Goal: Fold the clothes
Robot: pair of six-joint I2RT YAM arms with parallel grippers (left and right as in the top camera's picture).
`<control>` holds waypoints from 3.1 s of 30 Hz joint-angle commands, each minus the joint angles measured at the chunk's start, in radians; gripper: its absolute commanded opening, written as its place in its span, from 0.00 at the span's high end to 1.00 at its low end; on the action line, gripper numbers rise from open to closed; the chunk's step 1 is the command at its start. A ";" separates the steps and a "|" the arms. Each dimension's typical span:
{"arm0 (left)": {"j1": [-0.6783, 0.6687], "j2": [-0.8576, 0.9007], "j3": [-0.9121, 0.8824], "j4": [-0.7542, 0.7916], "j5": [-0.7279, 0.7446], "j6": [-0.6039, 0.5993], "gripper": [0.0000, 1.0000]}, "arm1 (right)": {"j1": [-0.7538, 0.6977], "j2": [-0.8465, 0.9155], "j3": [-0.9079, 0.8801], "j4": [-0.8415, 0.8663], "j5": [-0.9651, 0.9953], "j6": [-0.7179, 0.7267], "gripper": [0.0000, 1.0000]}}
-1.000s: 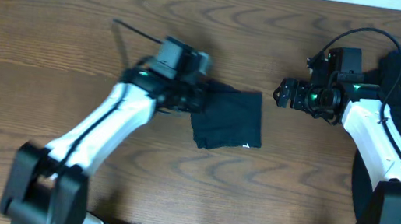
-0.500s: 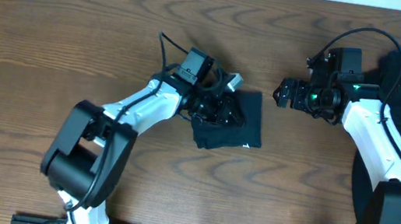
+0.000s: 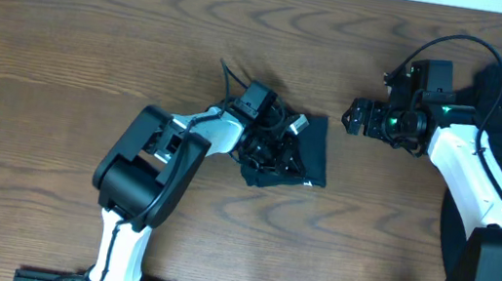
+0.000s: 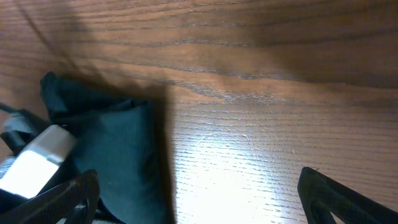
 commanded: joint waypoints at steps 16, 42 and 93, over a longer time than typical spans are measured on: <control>0.001 -0.156 0.095 0.049 -0.045 -0.148 0.94 | -0.009 -0.018 0.003 -0.001 0.003 -0.008 0.01; 0.000 0.013 0.098 0.154 -0.444 -0.178 0.94 | -0.009 -0.018 0.003 -0.001 0.003 -0.008 0.01; 0.046 -0.076 0.097 -0.365 -0.484 0.116 0.93 | -0.009 -0.018 0.003 -0.001 0.003 -0.008 0.01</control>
